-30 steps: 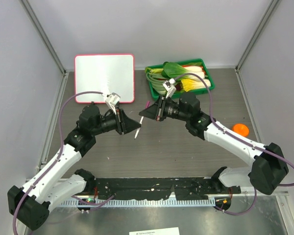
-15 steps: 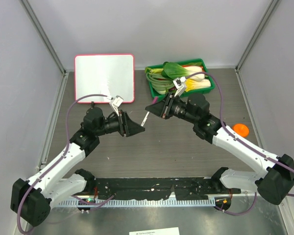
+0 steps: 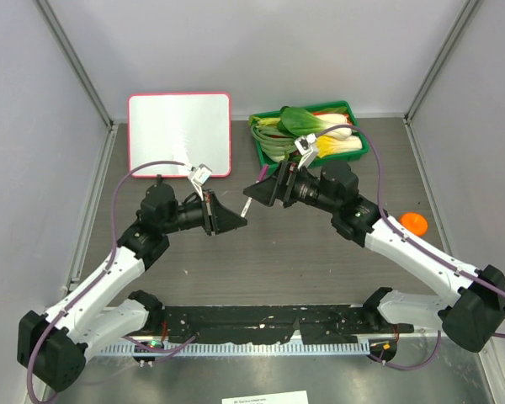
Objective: Write a sentence on the whiteboard
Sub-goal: Pass from the left arm to the right
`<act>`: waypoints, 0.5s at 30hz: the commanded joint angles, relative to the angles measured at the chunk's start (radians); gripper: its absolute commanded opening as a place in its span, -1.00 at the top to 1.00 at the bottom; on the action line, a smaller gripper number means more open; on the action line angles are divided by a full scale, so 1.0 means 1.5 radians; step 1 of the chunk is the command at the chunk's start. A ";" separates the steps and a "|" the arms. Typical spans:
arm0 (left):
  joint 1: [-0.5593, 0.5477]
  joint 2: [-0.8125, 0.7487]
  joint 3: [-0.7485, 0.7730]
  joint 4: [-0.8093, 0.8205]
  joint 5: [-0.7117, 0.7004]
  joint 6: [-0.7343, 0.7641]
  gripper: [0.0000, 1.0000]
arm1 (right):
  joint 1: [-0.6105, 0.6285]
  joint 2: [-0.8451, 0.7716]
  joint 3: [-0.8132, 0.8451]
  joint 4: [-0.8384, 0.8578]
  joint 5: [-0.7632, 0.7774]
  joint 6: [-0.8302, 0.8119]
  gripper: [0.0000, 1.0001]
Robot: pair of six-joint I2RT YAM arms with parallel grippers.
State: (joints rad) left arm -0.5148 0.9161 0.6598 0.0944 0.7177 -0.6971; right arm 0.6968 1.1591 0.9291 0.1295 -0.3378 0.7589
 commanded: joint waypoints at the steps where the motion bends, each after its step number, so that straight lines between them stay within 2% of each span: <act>1: 0.003 -0.013 0.057 -0.053 0.005 0.042 1.00 | -0.017 -0.016 0.025 0.004 -0.064 -0.014 -0.81; 6: 0.003 -0.007 0.085 -0.096 0.045 0.077 1.00 | -0.024 0.005 0.026 0.033 -0.156 0.008 -0.79; 8: 0.003 -0.005 0.091 -0.098 0.063 0.083 1.00 | -0.024 0.018 0.024 0.055 -0.193 0.025 -0.65; 9: 0.004 -0.005 0.094 -0.100 0.072 0.086 1.00 | -0.024 0.023 0.023 0.072 -0.214 0.031 -0.48; 10: 0.003 -0.004 0.095 -0.100 0.079 0.088 1.00 | -0.024 0.026 0.020 0.083 -0.222 0.044 -0.41; 11: 0.003 -0.004 0.097 -0.101 0.085 0.090 1.00 | -0.024 0.028 0.020 0.096 -0.232 0.048 -0.23; 14: 0.003 -0.004 0.097 -0.102 0.094 0.094 1.00 | -0.024 0.027 0.018 0.096 -0.238 0.060 -0.11; 15: 0.003 -0.004 0.096 -0.101 0.096 0.092 1.00 | -0.024 0.025 0.018 0.090 -0.240 0.060 0.00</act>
State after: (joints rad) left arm -0.5148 0.9161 0.7670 -0.0471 0.8043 -0.5858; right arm 0.6598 1.2087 0.9291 0.1883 -0.6254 0.8162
